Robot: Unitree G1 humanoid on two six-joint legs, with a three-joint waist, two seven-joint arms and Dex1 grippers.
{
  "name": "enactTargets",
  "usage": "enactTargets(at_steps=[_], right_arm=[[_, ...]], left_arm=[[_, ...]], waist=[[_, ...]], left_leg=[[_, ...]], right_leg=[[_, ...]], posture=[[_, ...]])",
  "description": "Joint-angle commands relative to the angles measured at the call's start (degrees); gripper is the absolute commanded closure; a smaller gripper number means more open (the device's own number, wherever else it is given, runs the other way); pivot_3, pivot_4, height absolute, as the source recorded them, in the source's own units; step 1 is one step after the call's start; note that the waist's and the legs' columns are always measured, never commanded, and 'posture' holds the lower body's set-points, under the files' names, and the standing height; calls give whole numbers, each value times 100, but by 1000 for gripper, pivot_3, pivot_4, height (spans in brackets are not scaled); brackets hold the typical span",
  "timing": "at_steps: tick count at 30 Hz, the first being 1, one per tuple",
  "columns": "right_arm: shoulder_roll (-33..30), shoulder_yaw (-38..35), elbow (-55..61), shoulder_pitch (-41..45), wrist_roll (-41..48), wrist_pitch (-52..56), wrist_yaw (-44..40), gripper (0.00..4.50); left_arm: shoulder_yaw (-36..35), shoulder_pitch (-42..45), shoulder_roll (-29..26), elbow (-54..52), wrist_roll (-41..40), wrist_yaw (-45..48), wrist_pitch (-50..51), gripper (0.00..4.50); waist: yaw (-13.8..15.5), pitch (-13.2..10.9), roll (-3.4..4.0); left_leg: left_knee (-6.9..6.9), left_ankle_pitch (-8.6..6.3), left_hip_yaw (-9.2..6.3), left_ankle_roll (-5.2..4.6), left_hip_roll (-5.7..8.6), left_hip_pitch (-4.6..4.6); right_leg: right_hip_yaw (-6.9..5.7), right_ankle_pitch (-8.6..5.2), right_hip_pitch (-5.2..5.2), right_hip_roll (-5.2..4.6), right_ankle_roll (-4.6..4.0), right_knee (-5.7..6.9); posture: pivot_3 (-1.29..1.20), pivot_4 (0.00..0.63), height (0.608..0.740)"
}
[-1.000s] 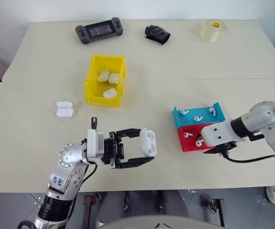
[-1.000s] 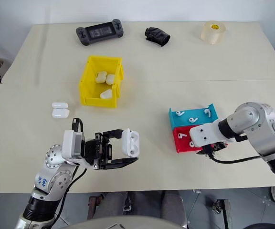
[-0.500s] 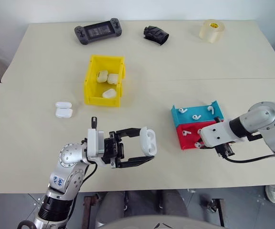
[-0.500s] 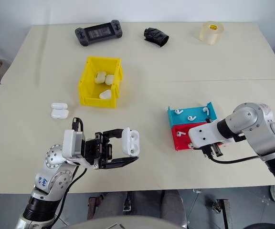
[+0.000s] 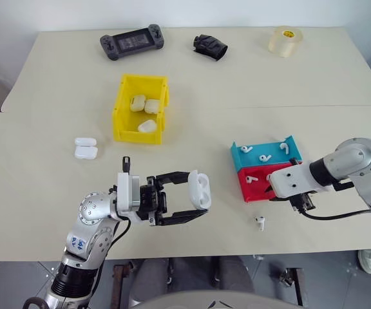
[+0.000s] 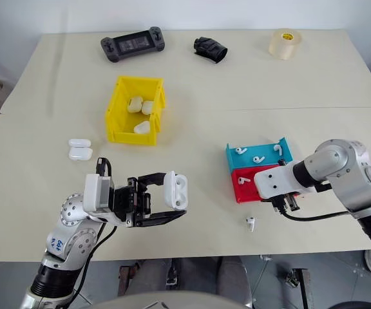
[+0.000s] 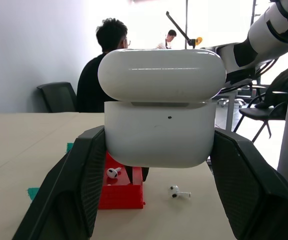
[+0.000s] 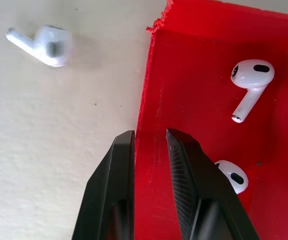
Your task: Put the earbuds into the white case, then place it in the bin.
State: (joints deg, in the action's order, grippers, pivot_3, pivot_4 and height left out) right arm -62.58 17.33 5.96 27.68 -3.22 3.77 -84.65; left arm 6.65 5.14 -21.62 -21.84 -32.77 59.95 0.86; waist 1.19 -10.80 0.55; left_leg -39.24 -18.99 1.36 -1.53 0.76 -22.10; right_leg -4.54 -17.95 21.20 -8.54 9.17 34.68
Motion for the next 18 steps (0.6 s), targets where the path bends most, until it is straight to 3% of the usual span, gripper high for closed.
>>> enactTargets(at_steps=[1,8,13,18], right_arm=[[-202,-339,225,-88,194,248,-55,3502],[-356,-834,836,-153,827,2011,25,3502],[-321,-974,1058,-131,828,3362,599,3502],[-233,-912,1326,-205,818,4064,1111,3502]], left_arm=[[-57,-101,-58,-358,-113,-69,1,1747],[-83,-82,-96,-320,-124,-71,-9,1747],[-63,8,-55,-223,-92,-52,-54,1747],[-45,118,-12,-113,-82,-17,-86,1747]], waist=[[5,0,0],[14,-1,2],[14,-1,2],[13,-1,2]], left_leg=[[0,0,0,0,0,-1],[0,0,-3,0,0,-5],[0,0,-4,0,1,-6],[0,-1,-3,1,2,-8]], right_leg=[[0,0,0,0,0,-1],[0,0,3,-2,0,-3],[0,0,3,-3,-1,-5],[1,0,6,-3,-1,-3]], posture=[[0,150,740],[0,150,740],[0,150,740],[0,150,740]])
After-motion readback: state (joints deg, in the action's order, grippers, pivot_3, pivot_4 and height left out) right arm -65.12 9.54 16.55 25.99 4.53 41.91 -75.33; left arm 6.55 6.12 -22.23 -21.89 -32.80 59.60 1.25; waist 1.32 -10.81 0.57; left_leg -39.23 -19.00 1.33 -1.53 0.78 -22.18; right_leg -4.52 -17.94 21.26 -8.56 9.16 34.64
